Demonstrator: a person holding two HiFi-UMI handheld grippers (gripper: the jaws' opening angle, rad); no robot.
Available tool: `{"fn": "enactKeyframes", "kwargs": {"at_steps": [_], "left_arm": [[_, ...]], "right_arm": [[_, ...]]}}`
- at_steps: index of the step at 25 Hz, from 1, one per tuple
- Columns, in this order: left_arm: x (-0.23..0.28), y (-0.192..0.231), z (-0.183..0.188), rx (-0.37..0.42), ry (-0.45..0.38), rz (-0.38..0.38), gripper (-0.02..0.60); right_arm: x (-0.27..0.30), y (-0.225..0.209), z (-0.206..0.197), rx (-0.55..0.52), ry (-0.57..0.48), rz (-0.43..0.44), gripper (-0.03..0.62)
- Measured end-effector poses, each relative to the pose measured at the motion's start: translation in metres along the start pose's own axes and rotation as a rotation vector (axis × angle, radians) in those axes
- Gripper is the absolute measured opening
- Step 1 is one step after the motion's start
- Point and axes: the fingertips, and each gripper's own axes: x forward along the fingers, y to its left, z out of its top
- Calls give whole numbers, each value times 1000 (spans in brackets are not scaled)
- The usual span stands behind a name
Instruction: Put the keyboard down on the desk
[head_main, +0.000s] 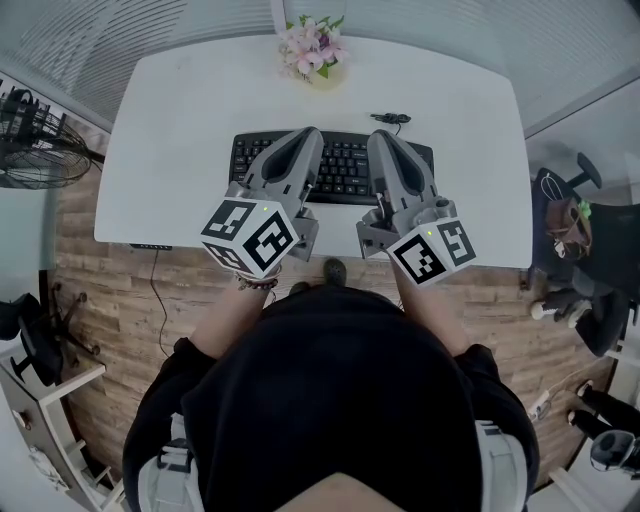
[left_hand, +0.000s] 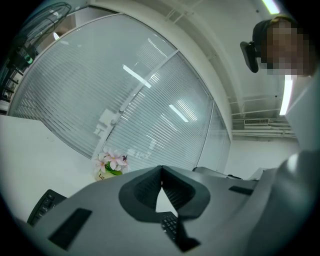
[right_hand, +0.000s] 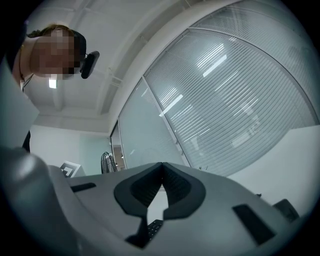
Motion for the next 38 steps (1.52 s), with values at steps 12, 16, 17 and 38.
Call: {"fn": "enactKeyframes", "kwargs": {"at_steps": [12, 16, 17, 38], "left_arm": [[1, 0, 1, 2, -3, -4, 10], [1, -1, 0, 2, -1, -4, 9], [1, -1, 0, 1, 0, -4, 9], [0, 0, 1, -28, -16, -9, 9]], "right_arm": [[1, -1, 0, 0, 3, -3, 2], [1, -1, 0, 2, 4, -4, 2], [1, -1, 0, 1, 5, -2, 2], [-1, 3, 0, -48, 10, -2, 2]]}}
